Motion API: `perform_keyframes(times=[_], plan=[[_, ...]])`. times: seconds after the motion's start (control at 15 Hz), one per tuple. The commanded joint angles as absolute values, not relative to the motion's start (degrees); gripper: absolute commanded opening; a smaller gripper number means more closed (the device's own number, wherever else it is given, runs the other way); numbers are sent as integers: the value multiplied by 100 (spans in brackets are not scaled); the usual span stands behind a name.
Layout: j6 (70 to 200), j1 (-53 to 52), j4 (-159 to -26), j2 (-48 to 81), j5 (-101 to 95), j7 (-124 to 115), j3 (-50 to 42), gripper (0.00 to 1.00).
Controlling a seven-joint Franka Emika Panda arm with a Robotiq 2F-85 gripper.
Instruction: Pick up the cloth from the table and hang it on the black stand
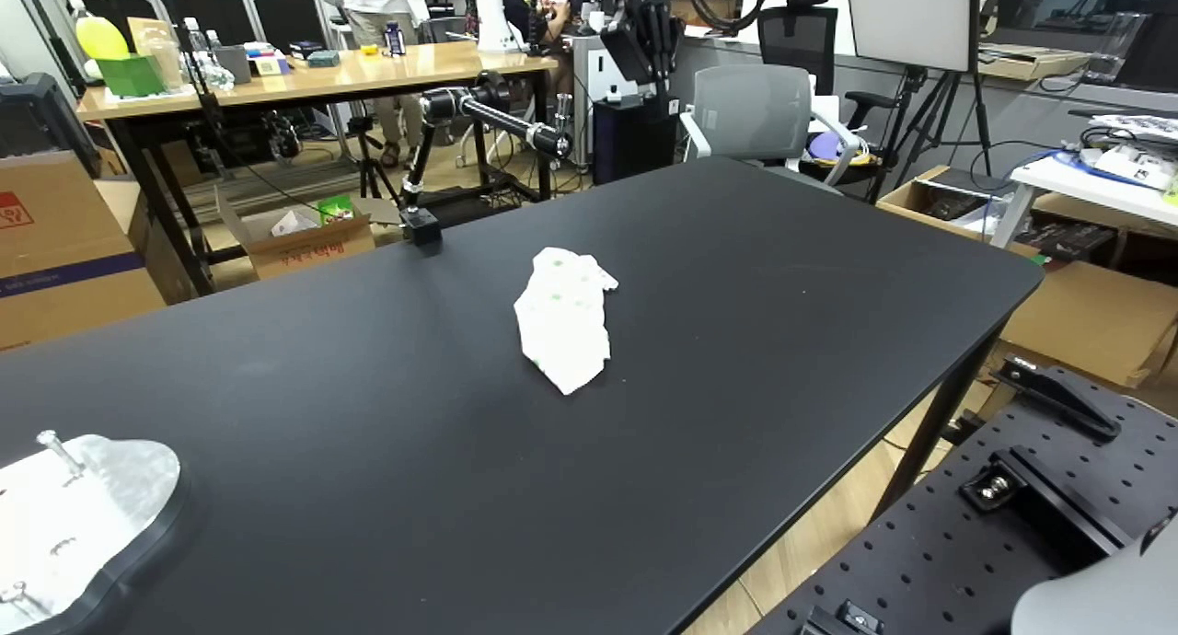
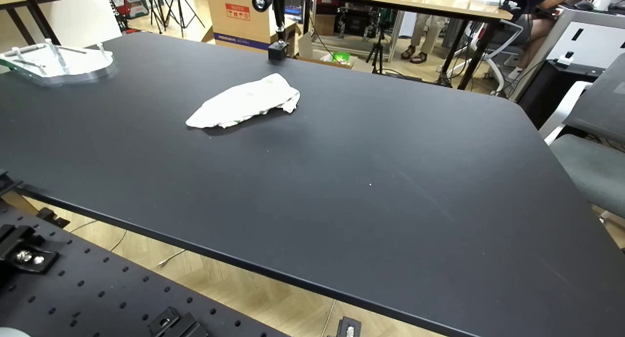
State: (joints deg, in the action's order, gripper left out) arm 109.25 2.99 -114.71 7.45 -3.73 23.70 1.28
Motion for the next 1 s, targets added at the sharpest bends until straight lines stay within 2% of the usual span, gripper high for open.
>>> perform_keyframes(times=[0.0, 0.13, 0.2, 0.33, 0.4, 0.73, 0.8, 0.93], plan=[[12018, 208, -12652, 190, -574, 2244, 99, 0], [13004, 162, -13227, 98, -846, 1999, 84, 0], [13536, 146, -13467, 70, -1015, 1816, 74, 26], [14286, 158, -13856, 160, -1013, 1629, 63, 31], [14478, 168, -13965, 226, -932, 1576, 58, 40], [13569, 304, -13957, 644, 607, 2649, 157, 72], [13922, 208, -14023, 567, 125, 2254, 106, 55], [13723, 243, -14020, 662, 471, 2542, 122, 69]])
